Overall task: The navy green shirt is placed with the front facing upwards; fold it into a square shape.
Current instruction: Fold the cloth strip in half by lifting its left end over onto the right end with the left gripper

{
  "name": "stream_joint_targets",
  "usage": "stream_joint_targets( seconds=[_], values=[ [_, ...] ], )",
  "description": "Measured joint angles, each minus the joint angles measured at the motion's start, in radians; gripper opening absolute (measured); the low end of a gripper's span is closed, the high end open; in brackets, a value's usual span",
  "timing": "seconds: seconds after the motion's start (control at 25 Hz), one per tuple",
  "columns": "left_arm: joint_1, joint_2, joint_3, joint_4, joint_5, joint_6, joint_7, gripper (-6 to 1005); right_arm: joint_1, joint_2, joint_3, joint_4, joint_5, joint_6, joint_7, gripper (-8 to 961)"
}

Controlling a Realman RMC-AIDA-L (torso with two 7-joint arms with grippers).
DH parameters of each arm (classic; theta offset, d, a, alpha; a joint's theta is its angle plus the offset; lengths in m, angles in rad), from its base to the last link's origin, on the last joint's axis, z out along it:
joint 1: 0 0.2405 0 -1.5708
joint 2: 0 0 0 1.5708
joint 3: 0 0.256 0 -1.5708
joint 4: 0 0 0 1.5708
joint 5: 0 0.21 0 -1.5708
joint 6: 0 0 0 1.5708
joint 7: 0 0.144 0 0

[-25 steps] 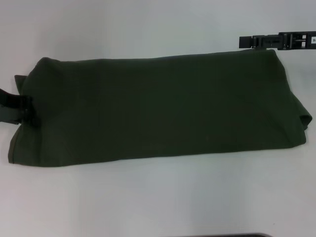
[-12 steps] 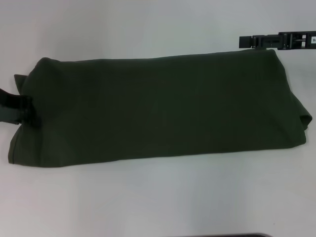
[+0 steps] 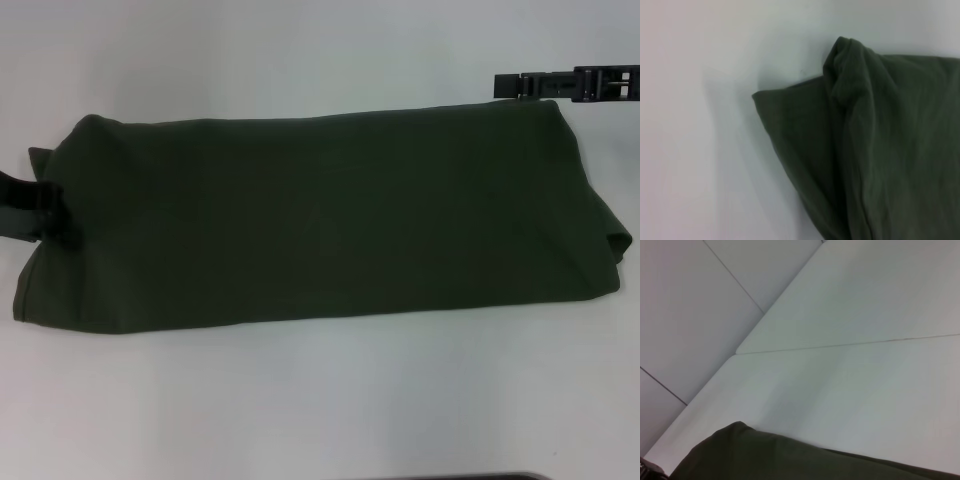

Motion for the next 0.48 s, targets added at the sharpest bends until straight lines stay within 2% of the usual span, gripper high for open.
stream_joint_targets(
  seconds=[0.32, 0.48],
  values=[
    [0.003, 0.002, 0.000, 0.001, -0.008, 0.002, 0.006, 18, -0.029, -0.023, 0.017, -0.003, 0.003, 0.002, 0.000, 803],
    [0.009, 0.007, -0.004, 0.006, -0.008, 0.003, 0.006, 18, -0.042, -0.026, 0.025, -0.001, 0.004, 0.002, 0.000, 803]
  ],
)
